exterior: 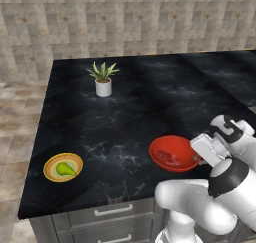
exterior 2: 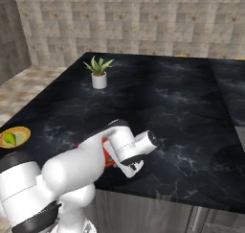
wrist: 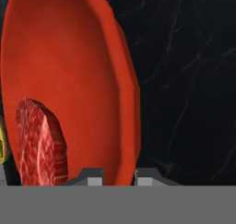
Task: Remove the pear from the bowl and place it on the small plate. Then place the bowl with only the steak in the microwave, close the door, and press the start button to microwave the steak.
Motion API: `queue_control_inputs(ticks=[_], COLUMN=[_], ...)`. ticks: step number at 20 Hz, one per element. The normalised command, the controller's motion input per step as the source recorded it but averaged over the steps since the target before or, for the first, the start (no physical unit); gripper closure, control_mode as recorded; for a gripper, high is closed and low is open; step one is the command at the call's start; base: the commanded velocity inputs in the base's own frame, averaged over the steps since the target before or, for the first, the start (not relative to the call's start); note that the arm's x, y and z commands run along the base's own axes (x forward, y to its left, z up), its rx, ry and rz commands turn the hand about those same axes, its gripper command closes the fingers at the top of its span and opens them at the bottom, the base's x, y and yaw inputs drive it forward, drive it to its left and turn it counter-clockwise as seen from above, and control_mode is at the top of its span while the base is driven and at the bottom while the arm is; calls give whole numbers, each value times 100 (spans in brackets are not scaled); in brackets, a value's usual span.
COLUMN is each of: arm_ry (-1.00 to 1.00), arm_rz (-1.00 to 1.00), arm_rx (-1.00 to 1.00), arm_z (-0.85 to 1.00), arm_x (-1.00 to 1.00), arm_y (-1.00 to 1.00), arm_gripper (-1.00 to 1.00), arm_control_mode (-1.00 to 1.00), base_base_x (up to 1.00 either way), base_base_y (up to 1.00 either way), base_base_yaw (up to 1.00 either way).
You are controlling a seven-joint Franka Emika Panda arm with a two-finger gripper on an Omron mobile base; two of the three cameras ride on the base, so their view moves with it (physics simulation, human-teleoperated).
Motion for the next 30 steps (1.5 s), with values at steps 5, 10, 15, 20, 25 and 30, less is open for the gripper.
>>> queue_control_inputs(ticks=[5, 10, 15, 20, 25, 30], arm_ry=[-16, -5, 0, 0, 0, 1], arm_rz=[-6, -5, -5, -1, 0, 0], arm_rx=[0, 0, 0, 0, 0, 0], arm_z=[52, 77, 98, 94, 63, 45], arm_x=[-32, -22, -27, -29, -40, -24], arm_y=[0, 0, 0, 0, 0, 3], arm_gripper=[100, 100, 100, 100, 100, 100], arm_control_mode=[-100, -100, -100, -100, -100, -100], base_base_x=[0, 0, 0, 0, 0, 0], base_base_y=[0, 0, 0, 0, 0, 0], base_base_yaw=[0, 0, 0, 0, 0, 0])
